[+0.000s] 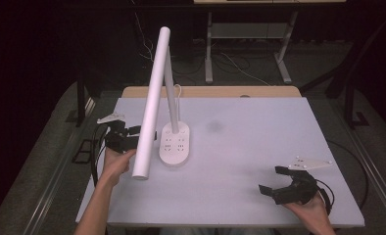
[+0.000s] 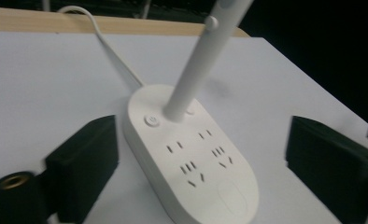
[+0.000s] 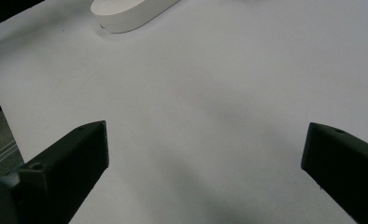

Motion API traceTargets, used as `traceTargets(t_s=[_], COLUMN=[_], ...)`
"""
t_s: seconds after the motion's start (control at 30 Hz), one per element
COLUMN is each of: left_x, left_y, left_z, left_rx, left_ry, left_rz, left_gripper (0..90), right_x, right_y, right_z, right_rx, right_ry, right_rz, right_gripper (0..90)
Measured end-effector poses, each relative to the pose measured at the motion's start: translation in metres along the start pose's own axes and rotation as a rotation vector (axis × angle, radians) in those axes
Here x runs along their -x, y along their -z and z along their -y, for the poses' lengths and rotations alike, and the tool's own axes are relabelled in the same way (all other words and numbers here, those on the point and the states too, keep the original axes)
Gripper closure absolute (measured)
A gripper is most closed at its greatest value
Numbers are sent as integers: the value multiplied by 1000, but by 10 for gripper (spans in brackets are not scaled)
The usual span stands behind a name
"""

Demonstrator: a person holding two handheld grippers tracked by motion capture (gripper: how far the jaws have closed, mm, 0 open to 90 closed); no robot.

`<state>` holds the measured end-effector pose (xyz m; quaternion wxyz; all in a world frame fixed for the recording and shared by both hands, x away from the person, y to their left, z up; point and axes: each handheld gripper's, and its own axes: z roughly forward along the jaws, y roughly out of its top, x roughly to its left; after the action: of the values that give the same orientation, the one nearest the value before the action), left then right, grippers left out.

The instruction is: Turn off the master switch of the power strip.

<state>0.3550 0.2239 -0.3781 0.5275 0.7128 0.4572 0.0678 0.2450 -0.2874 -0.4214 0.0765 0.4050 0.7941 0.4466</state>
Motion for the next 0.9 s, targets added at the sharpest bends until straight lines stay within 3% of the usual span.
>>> traceTargets(t_s=[0.1,0.17,0.5,0.9], left_x=[3,6,21,44], left_y=[4,9,18,11], left_z=[6,12,37,71], left_rx=[-17,-9,10,-59], left_ry=[-23,-40,-52,-109], left_rz=[37,35,41,82], left_gripper=[0,0,0,0], right_x=[0,0,-1,-2], right_y=[0,-1,-1,-1], right_z=[0,0,0,0], right_rx=[2,2,-1,1], right_ry=[3,4,1,3], right_rz=[2,1,0,-3], right_gripper=[1,1,1,1])
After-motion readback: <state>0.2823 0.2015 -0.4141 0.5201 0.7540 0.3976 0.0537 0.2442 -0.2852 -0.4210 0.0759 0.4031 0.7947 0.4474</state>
